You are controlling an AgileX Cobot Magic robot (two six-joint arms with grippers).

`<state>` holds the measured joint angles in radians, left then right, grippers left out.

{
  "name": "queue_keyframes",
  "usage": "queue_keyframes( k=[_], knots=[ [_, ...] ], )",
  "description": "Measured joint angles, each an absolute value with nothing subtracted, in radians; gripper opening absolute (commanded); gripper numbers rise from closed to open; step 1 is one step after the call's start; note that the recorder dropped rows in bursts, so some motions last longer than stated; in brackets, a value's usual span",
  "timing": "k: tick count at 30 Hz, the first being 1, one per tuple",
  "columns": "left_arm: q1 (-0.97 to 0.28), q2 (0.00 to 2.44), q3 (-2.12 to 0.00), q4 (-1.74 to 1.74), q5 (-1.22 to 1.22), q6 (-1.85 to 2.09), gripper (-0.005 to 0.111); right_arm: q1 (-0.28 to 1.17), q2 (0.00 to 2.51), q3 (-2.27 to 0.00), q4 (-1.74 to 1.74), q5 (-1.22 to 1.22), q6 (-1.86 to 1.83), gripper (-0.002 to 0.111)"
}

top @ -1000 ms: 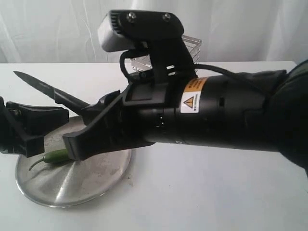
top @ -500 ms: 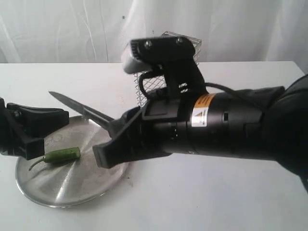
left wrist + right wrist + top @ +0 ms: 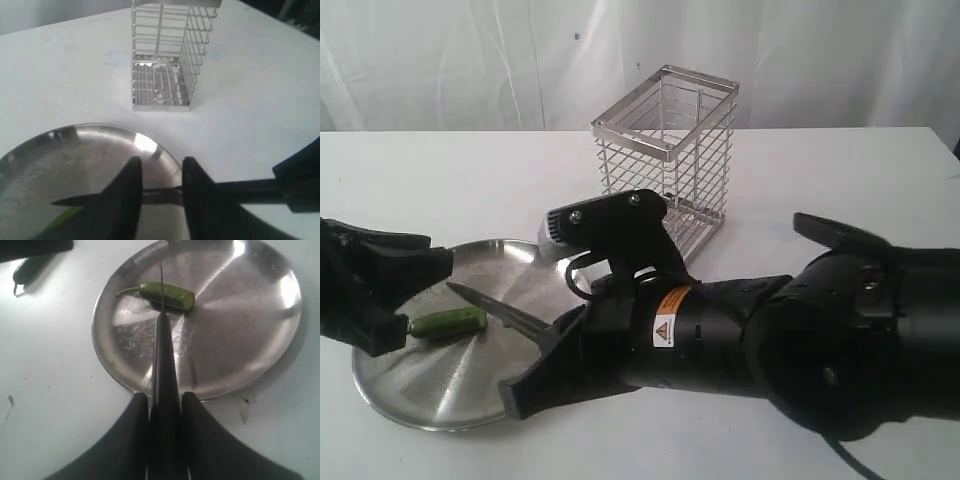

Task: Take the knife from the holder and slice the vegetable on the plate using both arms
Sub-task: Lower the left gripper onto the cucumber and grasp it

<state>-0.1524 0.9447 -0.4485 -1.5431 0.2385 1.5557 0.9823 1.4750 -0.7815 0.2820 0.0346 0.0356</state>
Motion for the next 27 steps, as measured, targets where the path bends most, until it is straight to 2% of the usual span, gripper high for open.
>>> queue_keyframes(
  k=[2,6,10,16,20,27],
  knots=[
    [-0.152,0.949,-0.449,-1.466,0.226,1.555,0.067,0.975,1.491,-0.781,0.282,0.000,0.053,0.000],
    [-0.152,0.996,-0.449,-1.312,0.234,1.563,0.059,0.941,1.492,-0.781,0.330,-0.080,0.066,0.000],
    [-0.165,1.144,-0.449,-1.276,0.211,1.676,0.061,0.918,1.492,-0.781,0.360,-0.115,0.068,0.000],
    [-0.224,1.335,-0.540,-1.260,-0.030,1.862,0.064,0.918,1.479,-0.781,0.362,-0.115,0.064,0.000],
    [-0.224,1.418,-0.618,-1.258,-0.104,1.956,0.064,0.918,1.466,-0.781,0.362,-0.115,0.061,0.000],
    [-0.224,1.484,-0.637,-1.317,-0.122,1.956,0.064,0.918,1.418,-0.781,0.362,-0.115,0.059,0.000]
  ],
)
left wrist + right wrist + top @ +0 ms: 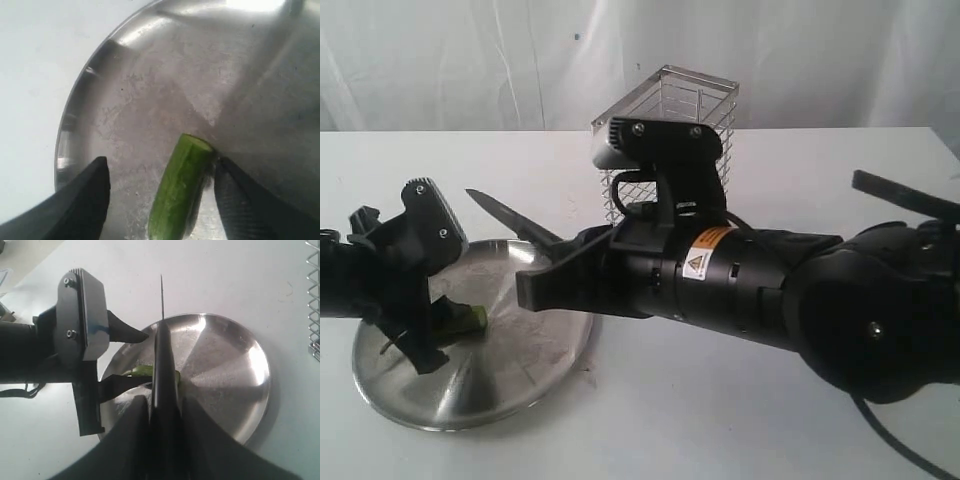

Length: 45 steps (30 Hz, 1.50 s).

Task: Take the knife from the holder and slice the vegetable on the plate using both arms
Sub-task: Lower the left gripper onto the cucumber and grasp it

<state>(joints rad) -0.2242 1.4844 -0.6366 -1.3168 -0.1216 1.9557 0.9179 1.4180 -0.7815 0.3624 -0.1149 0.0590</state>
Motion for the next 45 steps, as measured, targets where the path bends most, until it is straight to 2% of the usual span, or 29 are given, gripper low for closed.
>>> queue_keyframes(
  k=[4,9,17,26,31,34,37,40,45],
  knots=[
    [-0.226,1.484,-0.637,-1.396,-0.149,1.956,0.064,0.918,1.400,-0.781,0.362,-0.115,0.059,0.000],
    [-0.228,1.449,-0.627,-1.683,-0.279,1.859,0.064,0.918,1.394,-0.781,0.362,-0.122,0.059,0.000],
    [-0.232,1.355,-0.580,-1.688,-0.199,1.958,0.043,0.918,1.394,-0.781,0.362,-0.129,0.059,0.000],
    [-0.232,1.351,-0.552,-1.547,-0.180,1.958,0.042,0.918,1.394,-0.781,0.360,-0.129,0.038,0.000],
    [-0.232,1.316,-0.626,-1.596,-0.151,1.954,0.042,0.918,1.394,-0.781,0.360,-0.129,0.035,0.000],
    [-0.232,1.279,-0.713,-1.622,-0.113,1.786,0.042,0.918,1.394,-0.781,0.360,-0.129,0.035,0.000],
    [-0.232,1.227,-0.788,-1.670,-0.040,1.491,0.042,0.918,1.394,-0.781,0.360,-0.129,0.035,0.000],
    [-0.232,1.177,-0.834,-1.689,0.136,1.319,0.040,0.918,1.394,-0.781,0.360,-0.129,0.035,0.000],
    [-0.232,1.142,-0.918,-1.558,0.760,1.430,0.035,0.918,1.394,-0.781,0.360,-0.136,0.035,0.000]
  ],
)
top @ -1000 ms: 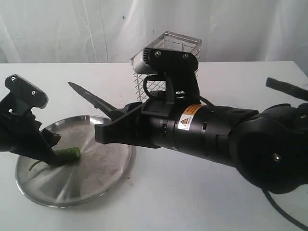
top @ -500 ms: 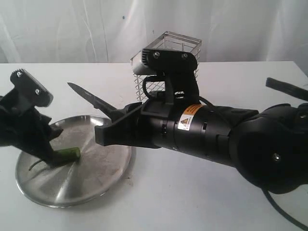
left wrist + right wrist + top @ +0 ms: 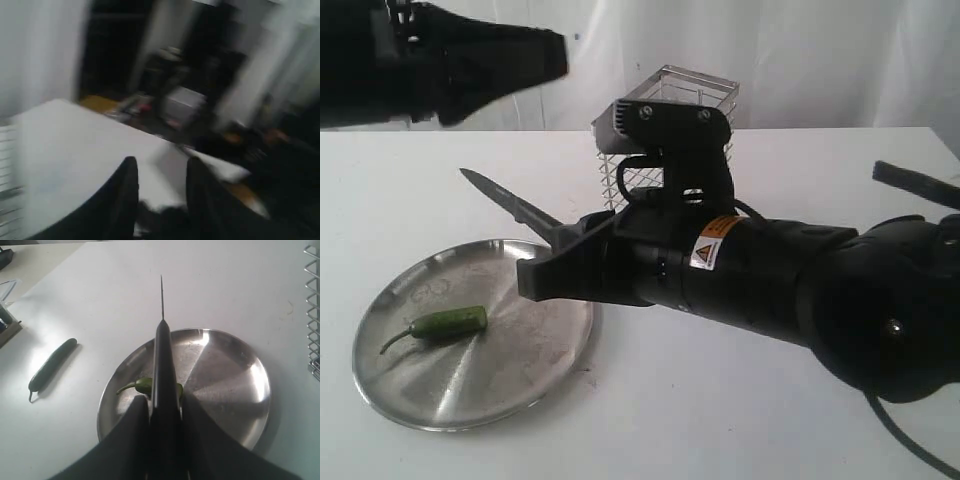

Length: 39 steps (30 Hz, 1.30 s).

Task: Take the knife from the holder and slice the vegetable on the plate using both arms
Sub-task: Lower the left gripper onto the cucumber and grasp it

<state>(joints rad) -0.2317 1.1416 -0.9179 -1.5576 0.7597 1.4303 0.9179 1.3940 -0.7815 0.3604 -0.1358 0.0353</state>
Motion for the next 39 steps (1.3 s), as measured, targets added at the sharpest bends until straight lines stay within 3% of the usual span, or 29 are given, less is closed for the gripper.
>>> queue_keyframes(
  k=[2,4,7,11,15,27,39],
  knots=[
    [-0.233,1.135,-0.948,-1.374,1.014,1.459,0.035,0.918,1.392,-0.781,0.360,-0.137,0.035,0.000],
    [-0.233,1.129,-0.955,-1.154,1.120,1.423,0.036,0.918,1.392,-0.781,0.360,-0.137,0.035,0.000],
    [-0.233,1.129,-0.931,-0.746,1.061,1.252,0.043,0.918,1.390,-0.781,0.360,-0.137,0.035,0.000],
    [-0.233,1.141,-0.837,-0.356,0.770,1.089,0.053,0.918,1.389,-0.781,0.360,-0.137,0.035,0.000],
    [-0.233,1.194,-0.765,-0.290,0.534,1.089,0.054,0.918,1.389,-0.781,0.360,-0.137,0.035,0.000],
    [-0.233,1.489,-0.728,-0.073,0.169,1.119,0.054,0.918,1.381,-0.781,0.360,-0.131,0.031,0.000],
    [-0.218,1.579,-0.728,-0.027,0.008,1.142,0.054,0.918,1.381,-0.781,0.360,-0.119,0.014,0.000]
  ],
)
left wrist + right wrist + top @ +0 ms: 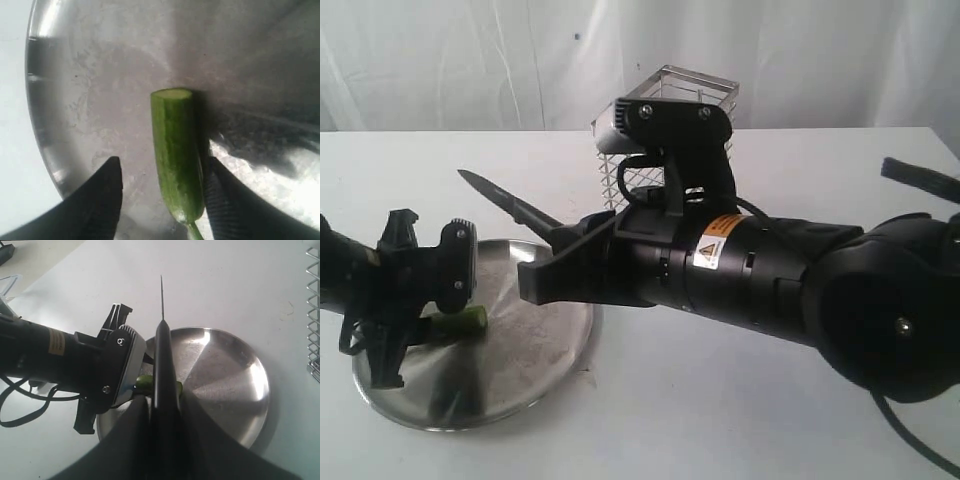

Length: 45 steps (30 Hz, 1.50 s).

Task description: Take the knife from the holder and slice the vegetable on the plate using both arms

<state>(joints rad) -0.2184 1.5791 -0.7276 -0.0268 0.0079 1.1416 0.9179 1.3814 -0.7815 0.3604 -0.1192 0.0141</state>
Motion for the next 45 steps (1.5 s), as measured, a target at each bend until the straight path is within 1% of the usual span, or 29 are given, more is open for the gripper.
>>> queue_keyframes(
  k=[15,17,19,20,22,25,29,30,31,33,34,35,40,45],
  knots=[
    [-0.199,1.670,-0.730,-0.027,-0.038,1.105,0.053,0.918,1.381,-0.781,0.360,-0.115,0.012,0.000],
    [-0.199,1.683,-0.742,-0.030,-0.040,1.079,0.047,0.918,1.381,-0.781,0.360,-0.115,0.012,0.000],
    [-0.199,1.697,-0.757,-0.033,-0.034,1.033,0.036,0.918,1.381,-0.781,0.360,-0.115,0.012,0.000],
    [-0.199,1.702,-0.762,-0.033,-0.030,1.009,0.024,0.918,1.381,-0.781,0.360,-0.115,0.012,0.000],
    [-0.199,1.715,-0.784,-0.033,0.000,0.919,0.014,0.918,1.381,-0.781,0.360,-0.115,0.012,0.000],
    [-0.198,1.727,-0.851,-0.033,0.101,0.650,0.015,0.918,1.381,-0.781,0.356,-0.110,0.000,0.000],
    [-0.198,1.722,-0.928,-0.033,0.315,0.452,0.015,0.918,1.379,-0.781,0.350,-0.015,-0.071,0.000],
    [-0.198,1.711,-0.934,-0.033,0.346,0.400,0.017,0.916,1.379,-0.781,0.348,-0.009,-0.087,0.000],
    [-0.198,1.706,-0.937,-0.033,0.364,0.356,0.024,0.914,1.379,-0.781,0.346,-0.009,-0.096,0.000],
    [-0.198,1.705,-0.939,-0.033,0.396,0.313,0.045,0.912,1.379,-0.781,0.342,-0.009,-0.118,0.000],
    [-0.198,1.705,-0.932,-0.033,0.404,0.292,0.051,0.912,1.379,-0.781,0.339,-0.009,-0.123,0.000],
    [-0.198,1.705,-0.925,-0.033,0.404,0.272,0.055,0.912,1.381,-0.781,0.335,-0.009,-0.123,0.000],
    [-0.198,1.692,-0.915,-0.033,0.393,0.164,0.055,0.880,1.416,-0.785,0.331,-0.009,-0.125,0.000],
    [-0.198,1.605,-0.914,-0.033,0.393,0.145,0.055,0.857,1.434,-0.800,0.329,-0.009,-0.157,0.000]
  ],
)
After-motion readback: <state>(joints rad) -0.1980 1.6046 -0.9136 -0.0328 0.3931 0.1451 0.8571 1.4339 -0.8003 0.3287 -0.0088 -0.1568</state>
